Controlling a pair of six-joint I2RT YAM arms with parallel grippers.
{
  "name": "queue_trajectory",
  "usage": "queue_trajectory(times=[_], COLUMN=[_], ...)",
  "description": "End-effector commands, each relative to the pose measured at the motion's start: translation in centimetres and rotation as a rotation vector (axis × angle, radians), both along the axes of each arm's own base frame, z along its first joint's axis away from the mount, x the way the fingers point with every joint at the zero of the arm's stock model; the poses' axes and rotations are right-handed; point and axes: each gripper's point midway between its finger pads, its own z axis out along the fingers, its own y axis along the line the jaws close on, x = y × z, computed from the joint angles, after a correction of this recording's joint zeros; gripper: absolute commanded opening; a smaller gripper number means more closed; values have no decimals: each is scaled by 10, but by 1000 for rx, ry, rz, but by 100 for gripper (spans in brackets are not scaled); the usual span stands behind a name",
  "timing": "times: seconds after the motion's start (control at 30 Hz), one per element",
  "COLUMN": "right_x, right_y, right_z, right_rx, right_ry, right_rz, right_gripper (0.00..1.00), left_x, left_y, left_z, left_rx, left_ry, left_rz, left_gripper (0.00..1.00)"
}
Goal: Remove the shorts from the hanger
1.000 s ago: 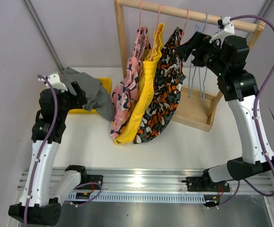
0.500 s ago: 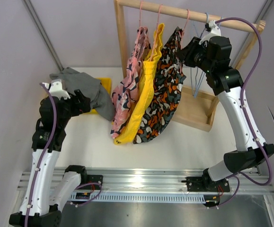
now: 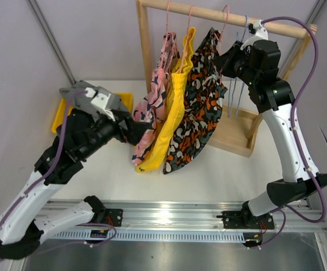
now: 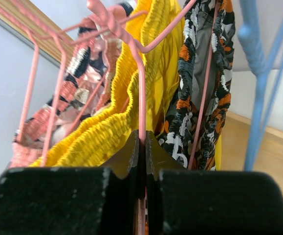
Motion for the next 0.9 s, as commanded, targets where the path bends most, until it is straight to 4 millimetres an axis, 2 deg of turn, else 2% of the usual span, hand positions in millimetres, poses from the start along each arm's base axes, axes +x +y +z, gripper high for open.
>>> queue_trajectory(times=[0.0,0.07,0.1,0.13,0.17,0.2,0.23,0.33,0.4,0.47,0.63,0.7,0.8,0.83,0.87], right_x=[-31,-41,-49,-52,-55,-60,-64,-74,-79,-85,-100,-107,-115,-117,-121], right_y=[-9,-10,-10,-14,-14,-10,-11,-5,0,-1,-5,-7,-9,-10,-10], right_z=[90,99,106,108,107,108,109,107,102,101,103,107,108,109,110], right_rx=[84,103,115,127,139,146,152,162,161,162,182,195,206,214,219], right_ry=[-216,-224,-235,-233,-220,-216,-213,-194,-178,-177,-177,-183,-177,-173,-176], right_rz=[-29,-39,-37,-71,-75,-66,-75,-66,-54,-54,-48,-40,-35,-32,-24], right_gripper=[0,0,0,0,0,0,0,0,0,0,0,0,0,0,0], left_x=[-20,-26,-43,-49,-49,-59,-58,-68,-67,-65,-52,-43,-30,-26,-24], left_y=[-53,-89,-110,-125,-146,-161,-180,-210,-232,-244,-269,-275,-275,-276,-276], left_z=[38,32,47,49,39,42,39,43,30,31,16,11,9,5,4], left_rx=[0,41,19,16,28,12,0,-31,-12,-25,-10,-5,3,7,4], left_ry=[-127,-132,-163,-168,-150,-154,-156,-174,-163,-174,-155,-156,-156,-153,-155], left_rz=[-180,-263,-334,-378,-414,-459,-483,-537,-559,-561,-538,-503,-433,-417,-405], left_gripper=[99,99,99,99,99,99,99,99,99,99,99,93,71,52,40])
